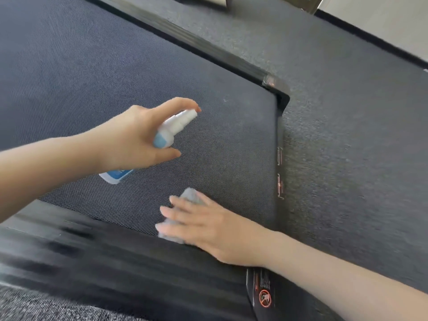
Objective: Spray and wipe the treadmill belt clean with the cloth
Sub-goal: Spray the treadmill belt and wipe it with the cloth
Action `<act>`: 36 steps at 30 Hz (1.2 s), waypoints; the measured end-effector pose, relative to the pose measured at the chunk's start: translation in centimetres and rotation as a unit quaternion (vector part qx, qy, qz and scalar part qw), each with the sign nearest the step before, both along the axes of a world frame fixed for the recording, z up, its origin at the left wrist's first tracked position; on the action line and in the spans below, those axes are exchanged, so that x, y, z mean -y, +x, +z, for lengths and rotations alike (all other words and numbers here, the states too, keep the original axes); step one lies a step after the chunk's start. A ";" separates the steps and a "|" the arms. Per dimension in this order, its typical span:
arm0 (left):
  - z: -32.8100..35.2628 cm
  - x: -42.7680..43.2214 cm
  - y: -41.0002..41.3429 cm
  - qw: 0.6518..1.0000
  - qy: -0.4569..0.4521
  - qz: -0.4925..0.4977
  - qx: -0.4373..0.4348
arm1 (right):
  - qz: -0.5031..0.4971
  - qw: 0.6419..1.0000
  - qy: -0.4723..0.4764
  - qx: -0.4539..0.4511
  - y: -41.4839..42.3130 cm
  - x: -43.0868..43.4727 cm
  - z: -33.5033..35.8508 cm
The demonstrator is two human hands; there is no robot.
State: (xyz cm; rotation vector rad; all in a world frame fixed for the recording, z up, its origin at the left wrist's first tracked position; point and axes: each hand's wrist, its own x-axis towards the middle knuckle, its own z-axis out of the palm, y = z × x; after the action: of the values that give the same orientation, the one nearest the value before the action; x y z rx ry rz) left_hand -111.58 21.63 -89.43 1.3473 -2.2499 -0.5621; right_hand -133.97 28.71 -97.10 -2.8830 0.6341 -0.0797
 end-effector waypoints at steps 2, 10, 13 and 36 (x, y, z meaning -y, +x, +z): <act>-0.1 -0.1 0.7 1.000 -0.002 0.005 -0.001 | -0.002 0.999 0.034 -0.015 -2.8 -0.5 0.3; -0.2 0.5 1.8 1.000 0.002 0.010 -0.019 | -0.100 0.994 0.035 -0.031 -9.5 -1.1 0.2; -0.2 1.1 1.4 1.000 0.001 0.003 -0.029 | -0.106 0.993 0.031 -0.036 -9.0 -0.6 0.0; 2.8 3.7 1.4 0.997 0.027 -0.051 -0.046 | -0.204 0.979 0.015 0.001 4.7 0.5 0.3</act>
State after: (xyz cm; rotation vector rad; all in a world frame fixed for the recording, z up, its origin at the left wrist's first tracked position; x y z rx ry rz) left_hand -110.20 17.95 -86.59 1.2108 -2.2524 -0.7100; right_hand -129.24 28.16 -96.82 -2.6767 1.2038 -0.1279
